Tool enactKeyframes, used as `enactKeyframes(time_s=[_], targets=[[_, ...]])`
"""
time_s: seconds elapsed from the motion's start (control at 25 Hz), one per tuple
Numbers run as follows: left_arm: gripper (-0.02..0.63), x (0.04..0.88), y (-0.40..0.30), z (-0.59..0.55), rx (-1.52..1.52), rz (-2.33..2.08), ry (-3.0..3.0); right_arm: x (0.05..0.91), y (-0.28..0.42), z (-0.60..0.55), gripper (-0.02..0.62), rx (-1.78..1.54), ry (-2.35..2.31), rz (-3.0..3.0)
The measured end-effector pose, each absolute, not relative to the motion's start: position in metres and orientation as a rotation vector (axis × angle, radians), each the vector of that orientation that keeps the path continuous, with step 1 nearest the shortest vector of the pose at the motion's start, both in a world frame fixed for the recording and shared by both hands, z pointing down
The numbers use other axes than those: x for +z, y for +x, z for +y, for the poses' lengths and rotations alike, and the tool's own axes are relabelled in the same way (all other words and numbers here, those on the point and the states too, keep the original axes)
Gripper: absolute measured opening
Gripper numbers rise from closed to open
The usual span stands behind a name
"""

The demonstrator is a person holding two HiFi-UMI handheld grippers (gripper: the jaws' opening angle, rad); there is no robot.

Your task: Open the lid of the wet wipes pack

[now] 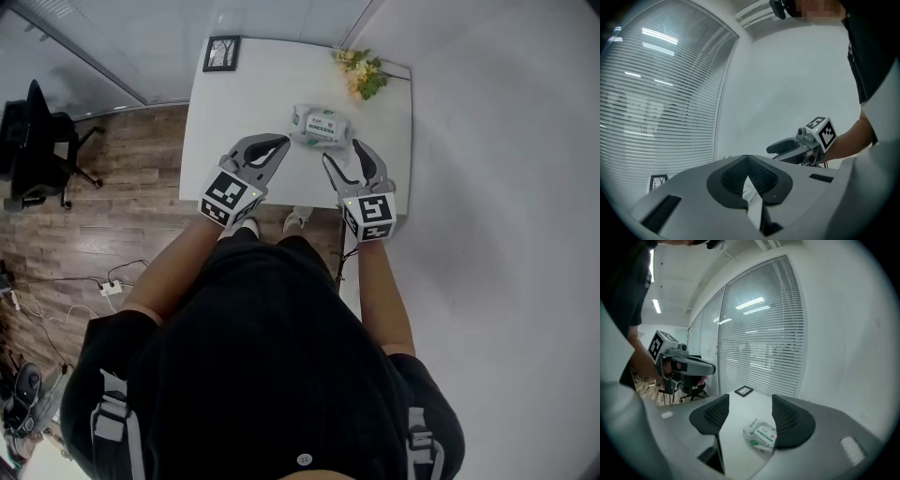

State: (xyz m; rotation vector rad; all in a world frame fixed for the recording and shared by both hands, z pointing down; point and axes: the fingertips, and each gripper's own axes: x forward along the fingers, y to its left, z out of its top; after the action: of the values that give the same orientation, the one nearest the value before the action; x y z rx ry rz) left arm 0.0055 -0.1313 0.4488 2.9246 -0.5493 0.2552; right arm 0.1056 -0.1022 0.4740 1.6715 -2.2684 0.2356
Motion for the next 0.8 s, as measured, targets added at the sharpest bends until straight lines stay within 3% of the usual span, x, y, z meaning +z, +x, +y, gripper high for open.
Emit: enactKeyframes(time_s=[0.8], targets=[[0.005, 0.592, 0.081, -0.212, 0.549, -0.792, 2.608, 0.627, 0.16, -0.191, 0.296, 0.355, 1.167, -2.227]])
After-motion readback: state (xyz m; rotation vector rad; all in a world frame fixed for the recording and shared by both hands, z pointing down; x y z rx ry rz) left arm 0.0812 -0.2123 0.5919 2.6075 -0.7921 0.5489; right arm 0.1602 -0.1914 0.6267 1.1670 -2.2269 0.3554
